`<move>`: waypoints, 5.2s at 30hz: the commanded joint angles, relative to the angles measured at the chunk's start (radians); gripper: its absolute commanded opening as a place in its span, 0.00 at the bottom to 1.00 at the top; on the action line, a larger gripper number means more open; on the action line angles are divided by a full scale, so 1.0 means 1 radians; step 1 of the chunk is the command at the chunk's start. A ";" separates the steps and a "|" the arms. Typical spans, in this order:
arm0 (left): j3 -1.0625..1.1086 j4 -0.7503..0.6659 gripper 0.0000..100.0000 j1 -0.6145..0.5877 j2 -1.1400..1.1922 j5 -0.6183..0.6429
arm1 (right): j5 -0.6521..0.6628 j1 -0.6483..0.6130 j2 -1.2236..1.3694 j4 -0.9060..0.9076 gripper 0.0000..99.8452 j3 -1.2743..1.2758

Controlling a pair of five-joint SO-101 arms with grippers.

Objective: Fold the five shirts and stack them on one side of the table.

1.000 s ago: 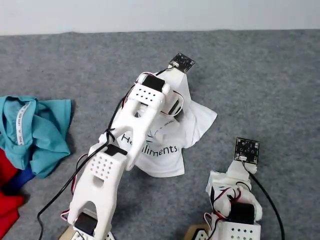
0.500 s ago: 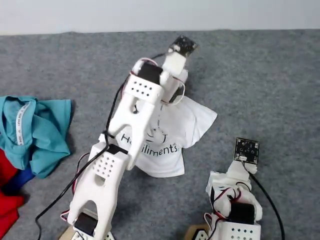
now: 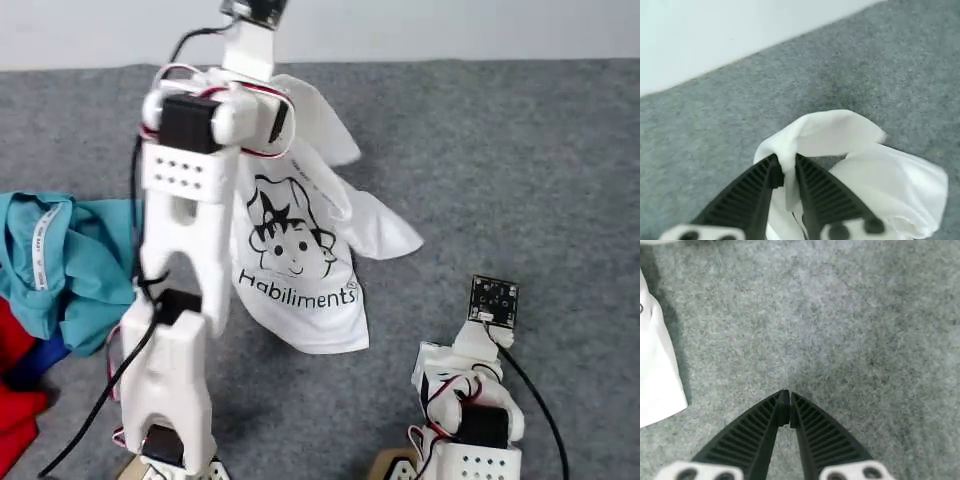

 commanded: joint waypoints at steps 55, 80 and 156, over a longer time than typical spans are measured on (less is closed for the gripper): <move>1.382 0.021 0.23 -0.815 -0.964 -0.074 | 0.114 -0.268 -0.004 -0.159 0.09 -0.382; 1.267 -0.169 0.23 0.124 -0.414 -0.203 | 0.238 -0.093 -0.005 -0.147 0.09 -0.250; 1.093 -0.209 0.13 0.212 -0.012 -0.252 | 0.244 -0.042 -0.005 -0.054 0.09 -0.252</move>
